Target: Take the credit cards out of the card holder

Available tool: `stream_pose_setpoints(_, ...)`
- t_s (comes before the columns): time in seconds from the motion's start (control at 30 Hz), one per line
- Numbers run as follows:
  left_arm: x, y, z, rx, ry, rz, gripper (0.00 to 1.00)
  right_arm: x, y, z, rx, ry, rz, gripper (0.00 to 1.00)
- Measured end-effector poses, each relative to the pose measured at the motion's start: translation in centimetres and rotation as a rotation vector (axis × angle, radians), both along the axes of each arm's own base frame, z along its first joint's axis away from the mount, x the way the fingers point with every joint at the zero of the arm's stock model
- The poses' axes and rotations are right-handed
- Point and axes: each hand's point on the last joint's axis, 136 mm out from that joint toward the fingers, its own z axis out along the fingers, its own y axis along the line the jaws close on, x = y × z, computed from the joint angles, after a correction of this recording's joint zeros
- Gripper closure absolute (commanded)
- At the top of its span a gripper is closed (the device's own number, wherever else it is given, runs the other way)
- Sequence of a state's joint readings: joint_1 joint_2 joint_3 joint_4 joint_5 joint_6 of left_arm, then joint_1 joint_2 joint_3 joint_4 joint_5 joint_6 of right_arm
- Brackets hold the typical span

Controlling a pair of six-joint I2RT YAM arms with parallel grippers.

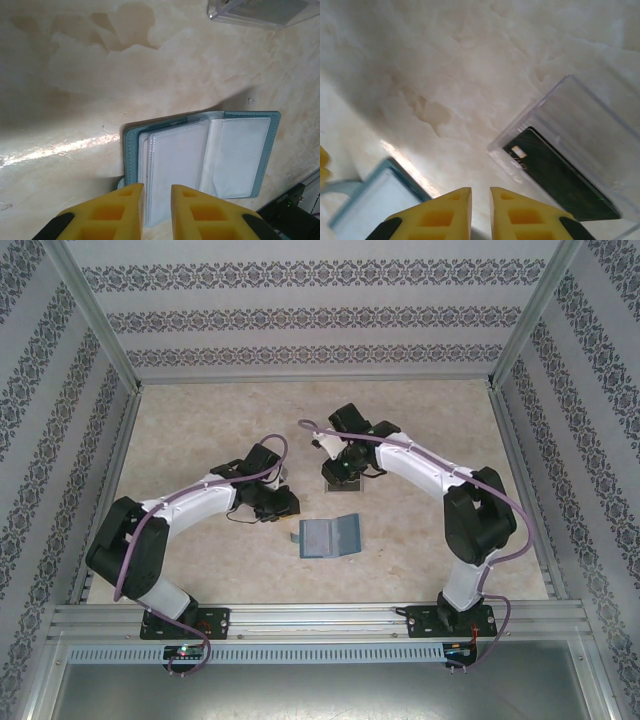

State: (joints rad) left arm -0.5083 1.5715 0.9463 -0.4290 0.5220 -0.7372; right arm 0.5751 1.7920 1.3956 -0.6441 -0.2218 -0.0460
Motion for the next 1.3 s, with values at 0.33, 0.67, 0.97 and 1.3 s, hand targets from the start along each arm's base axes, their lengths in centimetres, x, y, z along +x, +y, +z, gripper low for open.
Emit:
stream_pose_setpoints(0.33,0.7,-2.1,1.0,-0.039,-0.025,-0.087,0.86,-3.1,-0.4,-0.6,0.191,0.214,-0.386,0.86)
stream_pose_setpoints(0.67,-1.1,-3.3,-0.7,-0.006,0.027,-0.164,0.90,-7.3,0.1,-3.6,0.266,0.425,-0.541,0.82)
stream_pose_setpoints(0.97,-2.6,-2.2,-2.5,0.034,0.077,-0.165,0.94,-9.9,2.2,-4.2,0.291,0.514,-0.535,0.80)
stream_pose_setpoints(1.3,-4.1,-0.7,-4.5,0.087,0.122,-0.156,0.96,-11.6,3.2,-6.5,0.224,0.578,-0.530,0.70)
